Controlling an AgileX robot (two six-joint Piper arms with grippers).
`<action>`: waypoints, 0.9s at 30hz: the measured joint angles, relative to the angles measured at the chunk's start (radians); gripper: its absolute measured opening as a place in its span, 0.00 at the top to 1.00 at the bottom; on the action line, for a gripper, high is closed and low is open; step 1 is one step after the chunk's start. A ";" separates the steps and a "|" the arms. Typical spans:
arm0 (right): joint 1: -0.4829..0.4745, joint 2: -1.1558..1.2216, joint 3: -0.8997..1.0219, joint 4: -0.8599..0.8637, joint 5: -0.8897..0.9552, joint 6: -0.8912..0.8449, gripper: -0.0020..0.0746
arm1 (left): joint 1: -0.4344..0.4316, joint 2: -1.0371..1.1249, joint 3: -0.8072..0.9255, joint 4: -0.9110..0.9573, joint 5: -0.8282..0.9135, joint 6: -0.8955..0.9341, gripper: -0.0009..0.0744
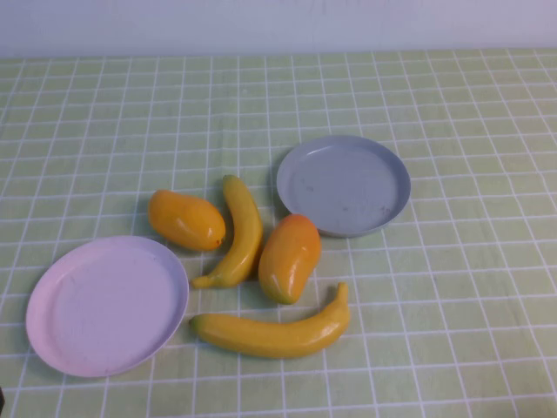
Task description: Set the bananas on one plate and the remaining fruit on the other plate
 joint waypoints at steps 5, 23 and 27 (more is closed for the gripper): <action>0.000 0.000 0.000 0.000 0.000 0.000 1.00 | 0.000 0.000 0.000 0.000 0.000 0.000 0.99; 0.000 0.000 0.000 0.000 0.000 0.000 1.00 | 0.000 0.000 0.000 -0.030 -0.038 -0.021 0.99; 0.000 0.000 0.000 0.000 0.000 0.000 1.00 | 0.000 0.000 0.000 -0.096 -0.118 -0.124 0.99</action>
